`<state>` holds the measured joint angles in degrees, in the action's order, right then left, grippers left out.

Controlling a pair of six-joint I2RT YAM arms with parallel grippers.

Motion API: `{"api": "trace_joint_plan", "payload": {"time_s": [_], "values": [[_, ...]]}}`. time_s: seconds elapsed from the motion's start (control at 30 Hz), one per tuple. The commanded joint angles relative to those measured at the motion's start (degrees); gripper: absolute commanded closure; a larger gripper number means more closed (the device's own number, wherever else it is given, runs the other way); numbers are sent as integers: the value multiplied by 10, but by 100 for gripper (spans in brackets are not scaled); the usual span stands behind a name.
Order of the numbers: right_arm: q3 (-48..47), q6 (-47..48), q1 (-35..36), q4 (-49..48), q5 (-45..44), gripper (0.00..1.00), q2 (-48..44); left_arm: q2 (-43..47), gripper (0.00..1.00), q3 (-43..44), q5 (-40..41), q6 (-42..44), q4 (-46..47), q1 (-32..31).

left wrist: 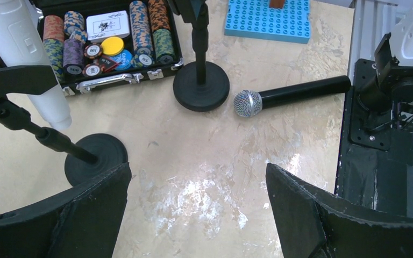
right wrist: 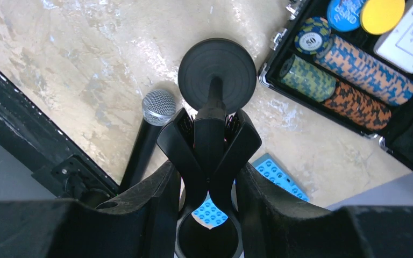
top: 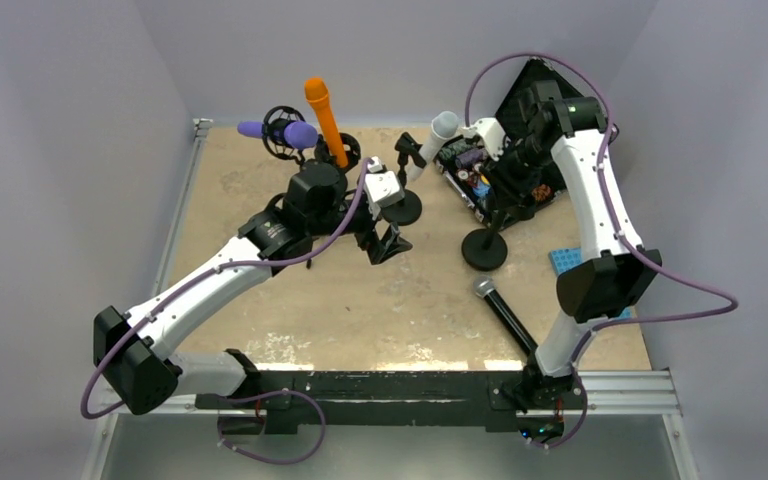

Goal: Remove the microphone from the stand

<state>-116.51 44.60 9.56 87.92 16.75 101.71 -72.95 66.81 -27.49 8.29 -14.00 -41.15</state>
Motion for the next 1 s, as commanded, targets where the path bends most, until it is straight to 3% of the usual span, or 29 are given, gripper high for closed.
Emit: {"api": "trace_joint_plan", "payload": {"time_s": [0.0, 0.3, 0.5, 0.83, 0.97], "values": [[-35, -51, -20, 15, -17, 100, -40, -3, 1, 3, -10, -15, 30, 2], [-9, -70, -91, 15, -65, 100, -45, -5, 1, 5, -7, -21, 39, 2], [-49, -107, -147, 15, -61, 100, -19, -12, 1, 9, -8, -17, 33, 2], [-44, -190, -167, 14, -7, 100, 28, -17, 1, 13, -7, -14, 25, 2], [-41, -196, -168, 2, -45, 100, 36, -17, 1, 14, -7, -10, 22, 1]]}}
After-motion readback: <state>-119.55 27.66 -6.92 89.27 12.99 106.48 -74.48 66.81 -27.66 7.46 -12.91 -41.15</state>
